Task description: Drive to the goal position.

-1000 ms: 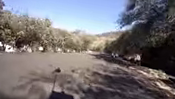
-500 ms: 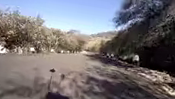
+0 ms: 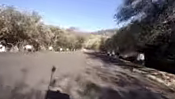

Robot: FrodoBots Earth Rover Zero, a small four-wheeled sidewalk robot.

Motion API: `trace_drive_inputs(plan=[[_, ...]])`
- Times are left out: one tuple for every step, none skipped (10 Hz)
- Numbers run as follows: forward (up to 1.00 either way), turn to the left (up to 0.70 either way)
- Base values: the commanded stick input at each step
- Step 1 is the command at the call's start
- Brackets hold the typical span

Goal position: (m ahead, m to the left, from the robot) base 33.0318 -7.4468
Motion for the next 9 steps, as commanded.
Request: trace_drive_inputs(plan=[[1.00, -0.11], [1.00, -0.22], [1.00, 0.00], [1.00, 0.00], [1.00, 0.00], [1.00, 0.00], [1.00, 0.00], [1.00, 0.00], [1.00, 0.00]])
